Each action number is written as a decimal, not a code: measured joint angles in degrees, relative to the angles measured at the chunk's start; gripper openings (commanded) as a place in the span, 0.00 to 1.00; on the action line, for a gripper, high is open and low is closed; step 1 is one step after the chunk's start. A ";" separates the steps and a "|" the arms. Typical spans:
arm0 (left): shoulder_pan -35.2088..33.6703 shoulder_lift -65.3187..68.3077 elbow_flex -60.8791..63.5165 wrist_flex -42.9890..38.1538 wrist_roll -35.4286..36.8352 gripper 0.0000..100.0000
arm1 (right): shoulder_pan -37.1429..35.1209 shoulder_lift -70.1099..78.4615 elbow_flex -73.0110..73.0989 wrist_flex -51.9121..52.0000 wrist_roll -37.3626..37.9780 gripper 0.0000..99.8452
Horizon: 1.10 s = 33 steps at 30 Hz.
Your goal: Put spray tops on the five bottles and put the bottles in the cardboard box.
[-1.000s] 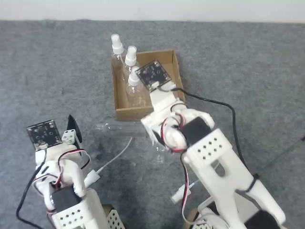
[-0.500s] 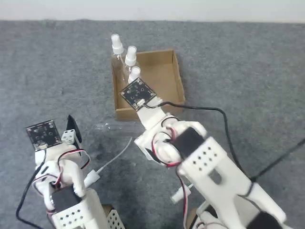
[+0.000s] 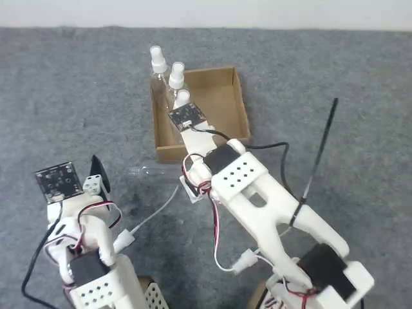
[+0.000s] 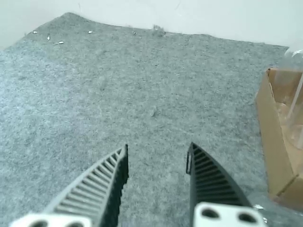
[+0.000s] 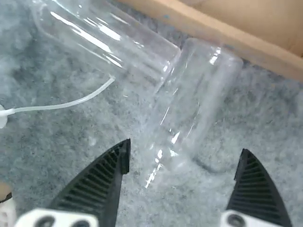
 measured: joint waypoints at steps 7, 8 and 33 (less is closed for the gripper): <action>0.00 0.00 0.00 0.00 0.00 0.19 | 1.58 6.24 -0.09 -3.60 -0.62 0.29; 0.00 0.00 0.00 0.00 0.00 0.19 | 2.20 7.21 -0.09 -4.13 -0.62 0.29; 0.00 0.00 0.00 0.00 0.00 0.19 | 3.69 15.21 -0.26 -5.36 -0.62 0.01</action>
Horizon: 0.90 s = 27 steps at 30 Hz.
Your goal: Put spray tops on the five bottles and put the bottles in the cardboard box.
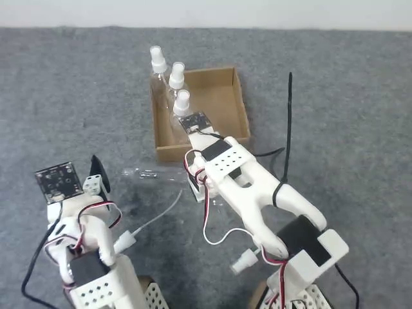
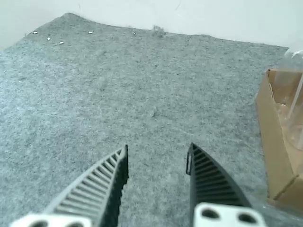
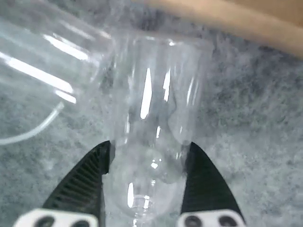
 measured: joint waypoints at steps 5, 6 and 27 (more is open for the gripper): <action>0.00 0.00 0.00 0.00 0.00 0.19 | -0.18 -5.19 0.00 4.57 0.00 0.01; 0.00 0.00 0.00 0.00 0.00 0.19 | -0.18 -6.42 0.00 5.71 0.00 0.01; 0.00 0.00 0.00 0.00 0.00 0.19 | -0.18 -28.92 0.00 22.95 -22.15 0.01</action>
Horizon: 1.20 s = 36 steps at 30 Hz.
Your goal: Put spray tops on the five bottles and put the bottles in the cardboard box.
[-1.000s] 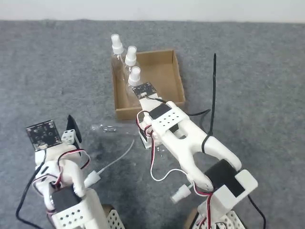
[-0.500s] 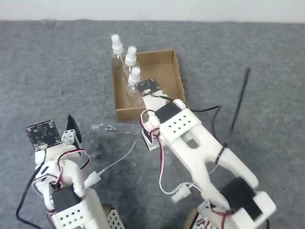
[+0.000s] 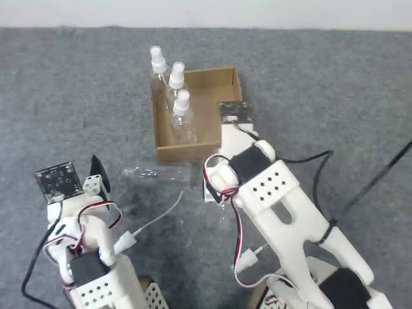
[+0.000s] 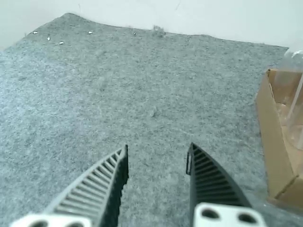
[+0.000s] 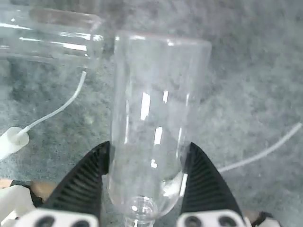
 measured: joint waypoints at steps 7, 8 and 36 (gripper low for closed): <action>0.00 0.00 0.00 0.00 0.00 0.19 | 6.24 -1.41 0.00 2.37 -2.81 0.01; 0.00 0.00 0.00 0.00 0.00 0.19 | 8.00 -1.41 0.00 2.46 -3.60 0.01; 0.00 0.00 0.00 0.00 0.00 0.19 | 41.05 -1.41 17.14 -19.16 -23.30 0.01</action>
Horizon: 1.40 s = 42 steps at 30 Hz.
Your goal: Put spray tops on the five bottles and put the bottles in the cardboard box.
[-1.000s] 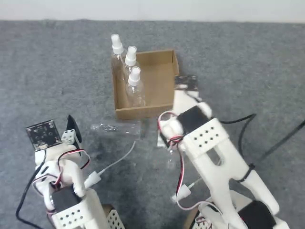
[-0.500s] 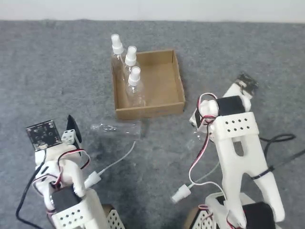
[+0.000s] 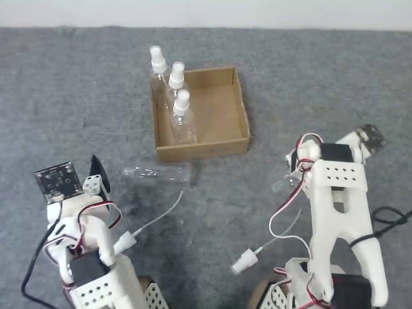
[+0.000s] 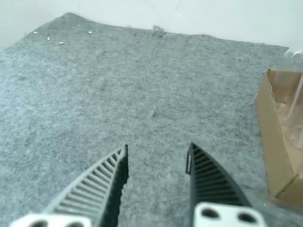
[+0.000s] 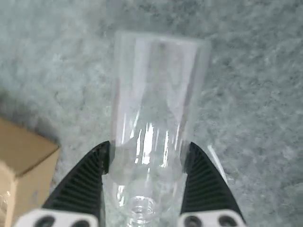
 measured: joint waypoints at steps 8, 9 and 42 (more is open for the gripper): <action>0.00 0.00 0.00 0.00 0.00 0.19 | 1.05 0.00 1.41 -1.93 -4.40 0.01; 0.00 0.00 0.00 0.00 0.00 0.19 | 0.97 0.00 1.41 -2.02 -5.01 0.01; 0.00 0.00 0.00 0.00 0.00 0.19 | -4.31 0.00 3.87 -2.99 -11.16 0.19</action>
